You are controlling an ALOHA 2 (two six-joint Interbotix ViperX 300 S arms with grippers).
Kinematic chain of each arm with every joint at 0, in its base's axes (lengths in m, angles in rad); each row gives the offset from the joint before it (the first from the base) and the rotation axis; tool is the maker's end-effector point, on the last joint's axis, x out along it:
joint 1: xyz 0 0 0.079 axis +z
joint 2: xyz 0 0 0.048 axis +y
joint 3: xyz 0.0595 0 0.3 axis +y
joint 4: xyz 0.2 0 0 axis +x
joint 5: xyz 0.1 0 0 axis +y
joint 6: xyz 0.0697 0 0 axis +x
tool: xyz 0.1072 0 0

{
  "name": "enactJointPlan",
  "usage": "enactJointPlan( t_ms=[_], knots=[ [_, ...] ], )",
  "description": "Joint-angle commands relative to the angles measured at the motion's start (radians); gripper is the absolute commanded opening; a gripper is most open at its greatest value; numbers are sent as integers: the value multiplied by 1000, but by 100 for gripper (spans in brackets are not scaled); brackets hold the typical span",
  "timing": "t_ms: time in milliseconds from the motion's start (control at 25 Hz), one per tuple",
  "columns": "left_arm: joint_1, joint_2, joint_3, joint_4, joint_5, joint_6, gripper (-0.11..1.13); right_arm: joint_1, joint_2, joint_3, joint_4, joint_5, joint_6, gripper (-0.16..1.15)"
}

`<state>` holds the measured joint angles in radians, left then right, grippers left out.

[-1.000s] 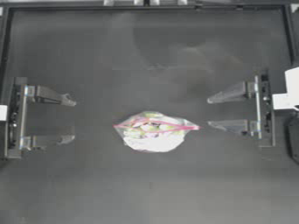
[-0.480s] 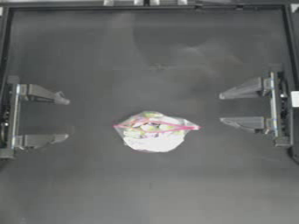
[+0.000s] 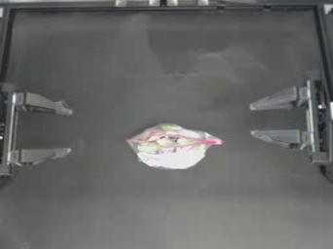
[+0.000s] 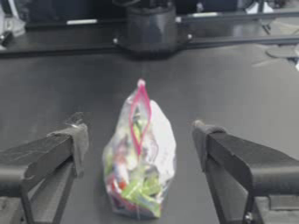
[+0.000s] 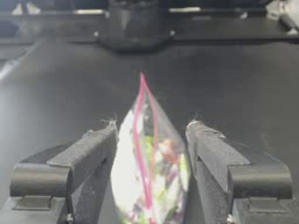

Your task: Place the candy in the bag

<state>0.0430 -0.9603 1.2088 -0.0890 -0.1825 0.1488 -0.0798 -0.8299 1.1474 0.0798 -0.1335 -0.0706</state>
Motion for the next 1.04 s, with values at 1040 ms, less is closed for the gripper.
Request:
enactJointPlan(
  t_ms=[1040],
  knots=[
    [2,-187,54,-2,6,-2,100,0,-204,52,26,-6,3,85]
  ],
)
